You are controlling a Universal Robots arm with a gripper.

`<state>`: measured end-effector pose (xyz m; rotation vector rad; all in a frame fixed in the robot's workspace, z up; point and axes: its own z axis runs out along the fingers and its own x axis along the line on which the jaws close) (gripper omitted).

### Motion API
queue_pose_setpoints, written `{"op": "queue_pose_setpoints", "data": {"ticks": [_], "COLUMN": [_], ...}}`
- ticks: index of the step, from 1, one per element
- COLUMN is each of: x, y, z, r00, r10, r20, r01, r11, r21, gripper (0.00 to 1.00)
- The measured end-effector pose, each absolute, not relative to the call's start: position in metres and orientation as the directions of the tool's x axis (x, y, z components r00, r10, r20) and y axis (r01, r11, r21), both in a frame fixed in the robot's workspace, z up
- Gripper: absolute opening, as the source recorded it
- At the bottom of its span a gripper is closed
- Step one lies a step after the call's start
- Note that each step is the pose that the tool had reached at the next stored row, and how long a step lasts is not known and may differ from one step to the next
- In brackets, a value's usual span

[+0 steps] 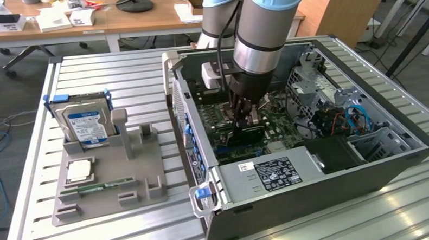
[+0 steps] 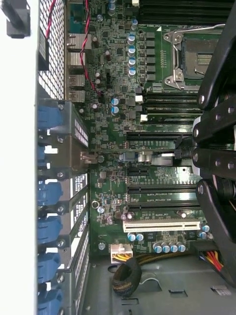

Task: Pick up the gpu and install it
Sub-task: 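Press down on the gpu until it lock into place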

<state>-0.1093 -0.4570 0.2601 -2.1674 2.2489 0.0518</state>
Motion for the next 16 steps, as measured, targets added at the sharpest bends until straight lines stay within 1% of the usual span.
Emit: {"op": "queue_pose_setpoints", "data": {"ticks": [11, 16], "x": [-0.109, -0.109], "y": [-0.457, -0.457], "z": [0.26, 0.272], "r00": [-0.037, -0.037], "r10": [-0.999, -0.999], "r20": [-0.037, -0.036], "r01": [-0.999, -0.999], "r11": [0.037, 0.037], "r21": [0.011, 0.011], "gripper": [0.1, 0.1]}}
